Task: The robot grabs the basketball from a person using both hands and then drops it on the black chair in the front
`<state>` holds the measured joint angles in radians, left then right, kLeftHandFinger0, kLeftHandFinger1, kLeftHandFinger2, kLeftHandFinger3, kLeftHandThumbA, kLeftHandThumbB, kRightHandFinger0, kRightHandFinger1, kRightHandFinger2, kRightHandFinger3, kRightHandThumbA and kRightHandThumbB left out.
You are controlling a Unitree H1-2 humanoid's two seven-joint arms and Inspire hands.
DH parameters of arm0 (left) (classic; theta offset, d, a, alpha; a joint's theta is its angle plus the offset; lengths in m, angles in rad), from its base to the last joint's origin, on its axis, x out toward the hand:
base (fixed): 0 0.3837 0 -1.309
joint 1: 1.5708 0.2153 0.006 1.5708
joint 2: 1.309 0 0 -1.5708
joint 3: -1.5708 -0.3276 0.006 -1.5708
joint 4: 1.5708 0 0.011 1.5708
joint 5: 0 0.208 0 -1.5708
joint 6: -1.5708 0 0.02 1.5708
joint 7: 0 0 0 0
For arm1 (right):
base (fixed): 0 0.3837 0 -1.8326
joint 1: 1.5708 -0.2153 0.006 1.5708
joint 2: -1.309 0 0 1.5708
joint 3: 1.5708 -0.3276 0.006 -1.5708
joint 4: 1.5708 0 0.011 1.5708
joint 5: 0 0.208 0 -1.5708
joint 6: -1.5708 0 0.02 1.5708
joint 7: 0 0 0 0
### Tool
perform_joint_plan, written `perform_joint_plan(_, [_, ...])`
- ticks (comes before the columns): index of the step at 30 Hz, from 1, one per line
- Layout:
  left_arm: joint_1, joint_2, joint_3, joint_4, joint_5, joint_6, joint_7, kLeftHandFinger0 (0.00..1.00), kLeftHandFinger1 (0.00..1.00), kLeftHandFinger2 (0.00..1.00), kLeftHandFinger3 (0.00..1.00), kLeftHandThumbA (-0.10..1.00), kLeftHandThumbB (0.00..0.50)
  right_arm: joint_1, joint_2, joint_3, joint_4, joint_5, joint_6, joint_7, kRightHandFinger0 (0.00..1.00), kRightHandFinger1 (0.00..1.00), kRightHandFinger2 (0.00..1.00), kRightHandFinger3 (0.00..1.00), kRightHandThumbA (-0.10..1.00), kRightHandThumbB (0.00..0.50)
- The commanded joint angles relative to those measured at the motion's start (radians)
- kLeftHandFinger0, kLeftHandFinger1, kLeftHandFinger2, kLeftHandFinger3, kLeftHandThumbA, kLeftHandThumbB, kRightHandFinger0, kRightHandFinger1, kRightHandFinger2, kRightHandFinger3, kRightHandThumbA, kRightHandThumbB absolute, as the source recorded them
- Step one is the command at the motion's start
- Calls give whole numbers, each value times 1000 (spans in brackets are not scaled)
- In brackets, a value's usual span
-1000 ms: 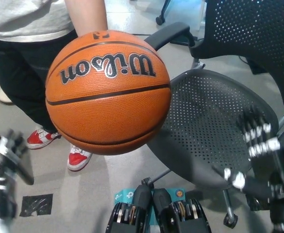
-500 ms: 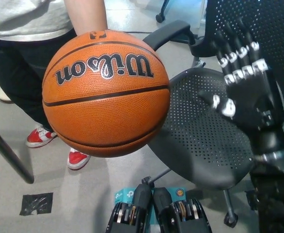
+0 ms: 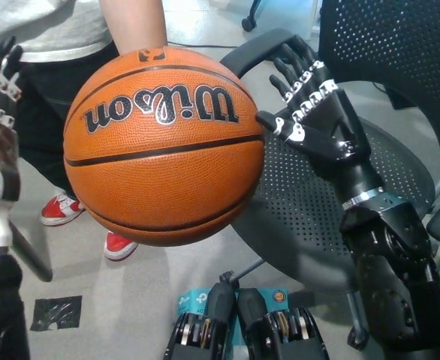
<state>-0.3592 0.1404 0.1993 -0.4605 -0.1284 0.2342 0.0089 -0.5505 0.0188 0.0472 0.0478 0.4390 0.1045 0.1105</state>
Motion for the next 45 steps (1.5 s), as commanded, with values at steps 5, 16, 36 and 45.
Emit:
perform_joint_plan(5, [-18, 7, -37, 26, 24, -18, -3, 1000, 1000, 1000, 1000, 1000, 192, -70, -13, 28, 22, -140, -91, 27, 1000, 1000, 1000, 1000, 1000, 402])
perform_joint_plan(16, [24, 6, -60, 23, 27, -22, -12, 1000, 1000, 1000, 1000, 1000, 175, -26, 14, -42, -57, 110, 15, 139, 1000, 1000, 1000, 1000, 1000, 450])
perform_joint_plan(36, [64, -33, -106, 48, 46, -48, -14, 1000, 1000, 1000, 1000, 1000, 162, 58, 122, -16, -33, 189, 102, 164, 1000, 1000, 1000, 1000, 1000, 449])
perform_joint_plan(45, [55, -60, -172, 45, 118, -29, -17, 1000, 1000, 1000, 1000, 1000, 197, 50, 160, 40, 84, 74, 12, 160, 1000, 1000, 1000, 1000, 1000, 400])
